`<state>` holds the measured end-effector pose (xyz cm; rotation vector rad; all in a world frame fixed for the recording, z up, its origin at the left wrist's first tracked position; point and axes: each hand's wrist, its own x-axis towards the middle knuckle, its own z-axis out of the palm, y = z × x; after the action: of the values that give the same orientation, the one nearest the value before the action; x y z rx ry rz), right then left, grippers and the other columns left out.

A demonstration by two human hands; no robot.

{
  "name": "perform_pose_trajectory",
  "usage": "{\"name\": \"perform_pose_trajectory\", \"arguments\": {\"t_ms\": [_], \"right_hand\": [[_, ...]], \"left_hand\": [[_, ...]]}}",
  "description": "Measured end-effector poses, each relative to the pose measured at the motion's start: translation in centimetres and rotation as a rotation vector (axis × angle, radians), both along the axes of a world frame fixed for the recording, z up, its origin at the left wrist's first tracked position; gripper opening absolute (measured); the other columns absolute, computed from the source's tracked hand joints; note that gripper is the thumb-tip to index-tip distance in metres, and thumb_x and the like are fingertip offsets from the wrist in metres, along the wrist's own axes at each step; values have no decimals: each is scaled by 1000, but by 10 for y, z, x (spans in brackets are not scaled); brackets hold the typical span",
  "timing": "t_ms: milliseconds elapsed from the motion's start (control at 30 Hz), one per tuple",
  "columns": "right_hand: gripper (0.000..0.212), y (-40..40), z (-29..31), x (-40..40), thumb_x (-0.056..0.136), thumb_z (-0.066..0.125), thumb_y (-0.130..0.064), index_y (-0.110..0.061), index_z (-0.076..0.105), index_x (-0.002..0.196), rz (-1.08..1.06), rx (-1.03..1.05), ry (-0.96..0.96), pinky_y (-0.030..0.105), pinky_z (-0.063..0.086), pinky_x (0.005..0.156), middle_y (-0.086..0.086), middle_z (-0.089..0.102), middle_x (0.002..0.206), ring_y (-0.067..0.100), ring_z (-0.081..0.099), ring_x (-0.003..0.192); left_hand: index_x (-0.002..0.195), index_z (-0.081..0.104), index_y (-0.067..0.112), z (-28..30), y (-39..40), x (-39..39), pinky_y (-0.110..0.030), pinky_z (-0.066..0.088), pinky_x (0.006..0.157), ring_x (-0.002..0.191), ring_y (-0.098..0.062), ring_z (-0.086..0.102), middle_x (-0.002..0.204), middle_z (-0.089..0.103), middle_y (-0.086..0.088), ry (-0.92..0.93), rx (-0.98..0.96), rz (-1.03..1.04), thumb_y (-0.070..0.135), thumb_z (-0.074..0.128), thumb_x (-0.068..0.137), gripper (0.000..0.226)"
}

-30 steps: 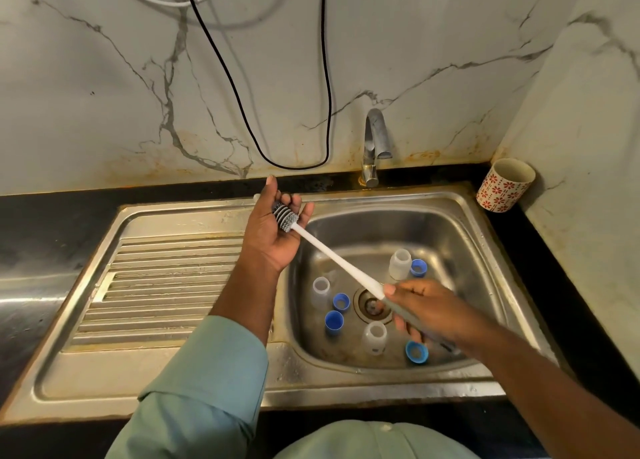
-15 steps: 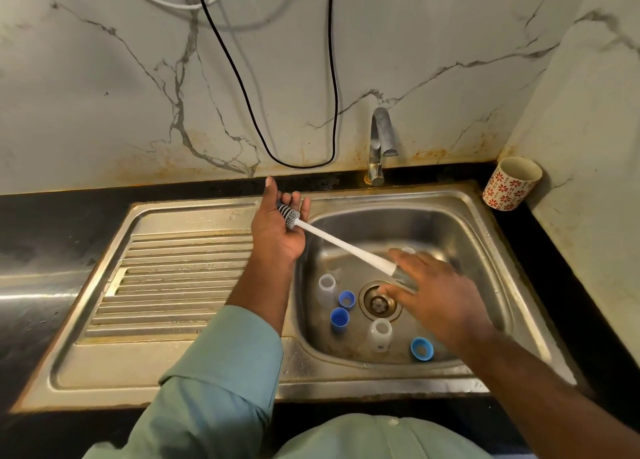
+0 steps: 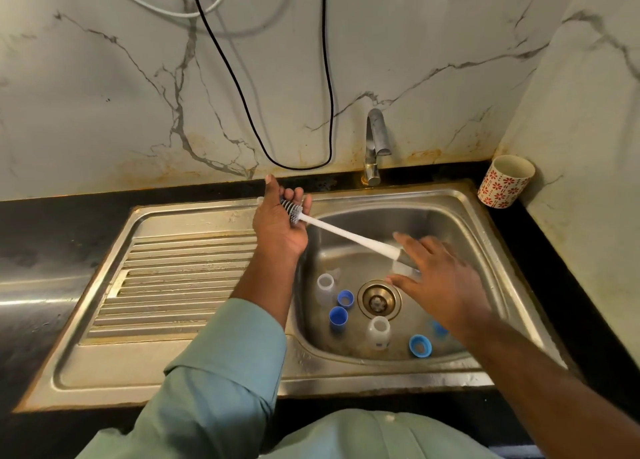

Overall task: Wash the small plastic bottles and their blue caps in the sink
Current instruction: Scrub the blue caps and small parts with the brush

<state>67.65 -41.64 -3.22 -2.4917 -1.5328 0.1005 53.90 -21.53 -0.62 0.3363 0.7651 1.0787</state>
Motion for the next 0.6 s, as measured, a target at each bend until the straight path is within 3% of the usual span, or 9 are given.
{"name": "perform_pose_trajectory", "arguments": {"t_ms": [67,133,233,300,333,433,467,567,600], "right_hand": [[57,-2,-10,-1,89,66,-40,-32,40,139,0,149,-85,31,52,73,-4,58,111,18,59,100],[35,-1,-13,2,84,74,-33,-24,59,114,-18,301,67,25,46,63,-4,64,97,17,62,84],[18,-1,-2,11,84,74,-25,-10,67,93,-75,97,1099,25,46,53,6,70,80,17,59,63],[19,-3,0,17,90,66,-25,-6,69,94,-23,1,1306,27,46,51,10,69,75,17,58,58],[22,-1,-3,17,93,62,-30,-9,69,93,-17,8,1145,28,45,54,7,68,73,15,57,58],[28,1,-13,14,99,42,-50,-28,59,96,-20,171,101,30,47,61,-9,60,77,11,53,67],[30,2,-13,10,99,37,-52,-30,58,97,-17,187,63,31,49,61,-9,59,77,10,52,66],[48,-3,-4,7,99,39,-53,-16,68,94,-42,-106,1081,34,45,50,2,56,66,11,48,52],[50,-5,0,6,97,42,-54,-12,69,95,-52,-164,1264,31,42,49,3,55,66,11,47,51]], "left_hand": [[77,59,17,-2,0,2,-35,57,72,57,-11,63,62,56,3,-3,-22,15,35,68,91,25],[77,59,17,-1,3,-1,-36,56,75,58,-11,64,61,57,3,4,6,-25,34,67,91,24],[77,59,16,4,5,-7,-39,59,79,62,-12,65,63,57,2,-26,61,-134,32,67,90,22],[77,59,16,6,3,-8,-39,60,79,64,-12,65,63,57,2,-37,85,-175,33,67,90,23],[77,59,16,6,2,-7,-38,60,78,64,-12,65,63,57,2,-26,87,-169,34,66,91,24],[77,58,16,3,-2,-3,-39,58,77,60,-12,64,61,56,2,-21,39,-64,32,67,91,24],[77,58,15,4,-2,-3,-39,58,77,59,-12,63,61,57,2,-33,28,-60,30,68,91,23],[78,59,11,9,-2,-8,-38,61,77,58,-13,64,59,57,-1,-58,30,-152,19,67,92,18],[77,59,11,9,-2,-10,-38,62,78,58,-13,64,58,57,-1,-66,44,-179,17,66,92,17]]}}
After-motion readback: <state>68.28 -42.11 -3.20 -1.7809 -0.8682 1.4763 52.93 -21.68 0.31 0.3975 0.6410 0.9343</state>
